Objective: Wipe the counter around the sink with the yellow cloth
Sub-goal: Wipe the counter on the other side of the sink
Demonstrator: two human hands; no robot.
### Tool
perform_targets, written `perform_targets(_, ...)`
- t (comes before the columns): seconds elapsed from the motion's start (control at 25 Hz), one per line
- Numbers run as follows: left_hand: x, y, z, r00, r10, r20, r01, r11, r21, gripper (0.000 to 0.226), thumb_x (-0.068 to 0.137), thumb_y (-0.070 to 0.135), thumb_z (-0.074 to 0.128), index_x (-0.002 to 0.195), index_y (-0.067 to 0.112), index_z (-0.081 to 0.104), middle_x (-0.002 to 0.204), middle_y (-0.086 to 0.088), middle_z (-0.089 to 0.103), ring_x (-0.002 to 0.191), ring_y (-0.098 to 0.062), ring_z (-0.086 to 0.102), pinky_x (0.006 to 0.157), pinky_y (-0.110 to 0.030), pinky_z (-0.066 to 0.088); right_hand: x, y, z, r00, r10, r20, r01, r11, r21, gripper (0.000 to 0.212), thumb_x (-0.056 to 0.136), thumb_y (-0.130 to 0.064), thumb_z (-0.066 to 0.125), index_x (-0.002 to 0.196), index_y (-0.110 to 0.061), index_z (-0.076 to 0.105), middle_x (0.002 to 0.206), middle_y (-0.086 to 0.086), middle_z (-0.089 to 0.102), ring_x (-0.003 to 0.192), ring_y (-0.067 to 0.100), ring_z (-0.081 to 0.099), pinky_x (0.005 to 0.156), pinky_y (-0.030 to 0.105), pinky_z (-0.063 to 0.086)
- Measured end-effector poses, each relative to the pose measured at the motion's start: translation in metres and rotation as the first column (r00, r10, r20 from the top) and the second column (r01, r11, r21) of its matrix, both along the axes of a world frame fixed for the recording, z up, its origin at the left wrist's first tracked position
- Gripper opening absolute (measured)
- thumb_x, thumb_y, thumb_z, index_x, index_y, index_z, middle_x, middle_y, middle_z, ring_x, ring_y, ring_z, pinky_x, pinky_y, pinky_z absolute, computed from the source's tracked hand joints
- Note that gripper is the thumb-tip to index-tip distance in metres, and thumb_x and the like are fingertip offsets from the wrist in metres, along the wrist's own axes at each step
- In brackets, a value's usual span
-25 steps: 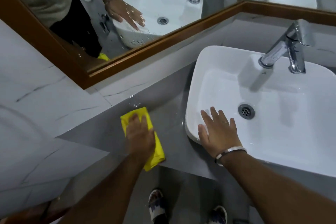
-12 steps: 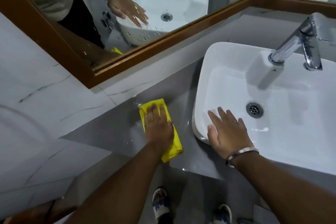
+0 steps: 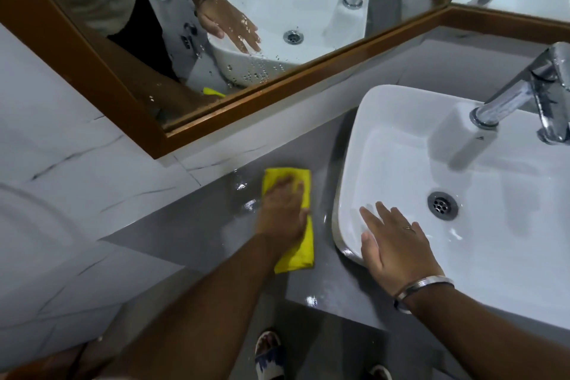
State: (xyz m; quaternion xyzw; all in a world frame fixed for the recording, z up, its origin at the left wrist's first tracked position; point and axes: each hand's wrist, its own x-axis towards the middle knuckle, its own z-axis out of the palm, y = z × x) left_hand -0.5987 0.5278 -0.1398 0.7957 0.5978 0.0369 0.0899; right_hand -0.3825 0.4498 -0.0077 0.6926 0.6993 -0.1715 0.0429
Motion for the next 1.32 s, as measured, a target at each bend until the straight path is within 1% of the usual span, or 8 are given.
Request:
perform_targets(0.16, -0.038, -0.043, 0.01, 0.862, 0.506, 0.027, -0.503, 0.861, -0.073, 0.068, 0.083, 0.039, 0.043, 0.14, 0.001, 0.043, 0.143, -0.031, 0.042, 0.133, -0.047, 0.039, 0.114, -0.051, 0.018, -0.002, 0.002, 0.002, 1.0, 0.017, 0.014, -0.017, 1.0, -0.014, 0.071, 0.079, -0.051, 0.002, 0.143, -0.031, 0.027, 0.154, 0.004, 0.029, 0.141, 0.03, 0.025, 0.112, 0.053, 0.025)
perform_targets(0.32, 0.027, -0.005, -0.002, 0.992, -0.097, 0.084, 0.102, 0.993, -0.051, 0.068, 0.087, 0.047, 0.035, 0.143, 0.009, 0.039, 0.15, -0.025, 0.034, 0.135, -0.046, 0.037, 0.108, -0.057, 0.033, -0.002, 0.0, 0.0, 1.0, 0.004, 0.013, -0.004, 1.0, 0.002, 0.072, 0.079, -0.051, 0.003, 0.142, -0.029, 0.031, 0.152, 0.006, 0.033, 0.14, 0.03, 0.028, 0.111, 0.053, 0.027)
perform_targets(0.56, -0.094, -0.044, -0.001, 0.692, 0.721, 0.037, -0.719, 0.693, -0.043, 0.072, 0.093, 0.045, 0.046, 0.149, 0.006, 0.023, 0.155, -0.027, 0.021, 0.142, -0.043, 0.021, 0.116, -0.054, 0.015, -0.001, 0.0, 0.003, 1.0, 0.012, -0.002, -0.012, 1.0, -0.004, 0.073, 0.079, -0.052, 0.002, 0.143, -0.029, 0.03, 0.153, 0.006, 0.032, 0.14, 0.029, 0.026, 0.111, 0.051, 0.027)
perform_targets(0.8, -0.04, -0.053, 0.004, 0.958, -0.094, 0.27, 0.109, 0.993, -0.042, 0.061, 0.087, 0.048, 0.043, 0.142, 0.02, 0.041, 0.149, -0.018, 0.04, 0.136, -0.042, 0.038, 0.102, -0.055, 0.042, 0.001, 0.0, 0.003, 1.0, -0.001, 0.008, 0.001, 1.0, -0.004, 0.073, 0.078, -0.052, 0.002, 0.143, -0.029, 0.029, 0.153, 0.006, 0.032, 0.141, 0.029, 0.026, 0.111, 0.051, 0.026)
perform_targets(0.92, -0.111, -0.044, 0.003, 0.885, 0.42, 0.202, -0.399, 0.906, -0.139, 0.057, 0.088, 0.047, 0.048, 0.139, 0.022, 0.042, 0.151, -0.021, 0.035, 0.137, -0.046, 0.03, 0.103, -0.055, 0.038, -0.001, -0.001, 0.002, 1.0, 0.004, 0.008, -0.004, 1.0, -0.01, 0.072, 0.078, -0.051, 0.003, 0.142, -0.03, 0.028, 0.153, 0.006, 0.031, 0.141, 0.029, 0.026, 0.112, 0.051, 0.026)
perform_targets(1.04, -0.106, -0.069, 0.016, 0.483, 0.872, 0.077, -0.859, 0.489, -0.153, 0.071, 0.09, 0.046, 0.029, 0.152, 0.017, 0.012, 0.156, -0.026, 0.018, 0.143, -0.046, 0.017, 0.115, -0.05, 0.01, 0.0, 0.002, 0.0, 1.0, 0.027, 0.003, -0.027, 1.0, 0.002, 0.07, 0.08, -0.051, 0.005, 0.141, -0.028, 0.03, 0.151, 0.008, 0.035, 0.139, 0.031, 0.029, 0.11, 0.052, 0.03)
perform_targets(1.2, 0.013, -0.107, 0.008, 0.985, 0.151, 0.078, -0.145, 0.987, -0.069, 0.07, 0.086, 0.048, 0.038, 0.149, 0.018, 0.028, 0.152, -0.021, 0.034, 0.139, -0.043, 0.031, 0.114, -0.052, 0.021, 0.002, 0.001, -0.004, 1.0, 0.02, 0.02, -0.021, 1.0, 0.013, 0.07, 0.08, -0.051, 0.005, 0.142, -0.028, 0.03, 0.151, 0.008, 0.034, 0.138, 0.031, 0.03, 0.109, 0.052, 0.031)
perform_targets(1.32, -0.079, -0.063, -0.001, 0.996, 0.089, 0.004, -0.089, 0.995, 0.045, 0.07, 0.086, 0.054, 0.038, 0.145, 0.016, 0.037, 0.152, -0.015, 0.034, 0.137, -0.042, 0.036, 0.111, -0.052, 0.027, 0.0, 0.002, -0.003, 1.0, 0.026, 0.007, -0.026, 1.0, 0.005, 0.071, 0.08, -0.051, 0.005, 0.142, -0.028, 0.03, 0.151, 0.008, 0.034, 0.138, 0.031, 0.03, 0.109, 0.052, 0.032)
